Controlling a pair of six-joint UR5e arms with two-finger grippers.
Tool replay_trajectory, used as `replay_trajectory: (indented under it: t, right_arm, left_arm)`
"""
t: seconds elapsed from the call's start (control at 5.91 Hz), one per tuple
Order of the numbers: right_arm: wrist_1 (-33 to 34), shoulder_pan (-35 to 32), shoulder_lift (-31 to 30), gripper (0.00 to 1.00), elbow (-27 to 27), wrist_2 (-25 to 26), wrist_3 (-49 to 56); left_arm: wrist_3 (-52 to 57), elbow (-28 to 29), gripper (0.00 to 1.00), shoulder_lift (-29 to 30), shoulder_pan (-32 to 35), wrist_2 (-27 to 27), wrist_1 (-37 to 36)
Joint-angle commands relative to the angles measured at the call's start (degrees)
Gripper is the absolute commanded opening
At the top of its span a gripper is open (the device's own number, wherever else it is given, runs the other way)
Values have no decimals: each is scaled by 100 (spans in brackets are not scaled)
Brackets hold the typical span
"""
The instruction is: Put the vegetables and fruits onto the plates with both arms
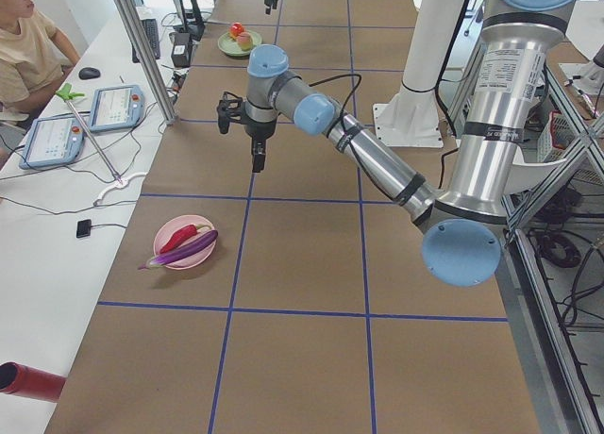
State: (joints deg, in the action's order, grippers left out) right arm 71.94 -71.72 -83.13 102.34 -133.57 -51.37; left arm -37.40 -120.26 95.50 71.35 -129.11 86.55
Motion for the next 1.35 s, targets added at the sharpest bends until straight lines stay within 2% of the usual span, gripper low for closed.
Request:
replay_trajectory:
  t: [0.0, 0.17, 0.34, 0.51, 0.68, 0.85, 1.01, 1.18]
  right_arm:
    - [13, -584, -728, 100, 322, -579, 913]
    - [13, -945, -1149, 100, 435, -870, 1449]
    - [21, -1114, -1510, 100, 393, -838, 2377]
    - [187, -1159, -1566, 100, 384, -803, 2734]
    - [432, -1108, -1636, 100, 384, -420, 3451]
    - [1209, -1125, -1567, 100, 392, -24, 4589]
    - [2156, -1290, -1218, 100, 401, 136, 5680]
    - [3045, -1448, -745, 100, 419, 181, 6169]
  left_arm:
    - [1833, -59, 100, -968, 237, -35, 72]
    - [2528, -7, 100, -1242, 622, -52, 81]
    - [2640, 72, 100, -1305, 765, -148, 73]
    - [2641, 116, 100, -1315, 766, -158, 72]
    - [2737, 221, 100, -1315, 775, -158, 72]
    - [2738, 283, 100, -1315, 767, -149, 64]
    - [2738, 336, 100, -1315, 775, -149, 38]
    - [2842, 467, 100, -1315, 775, -158, 20]
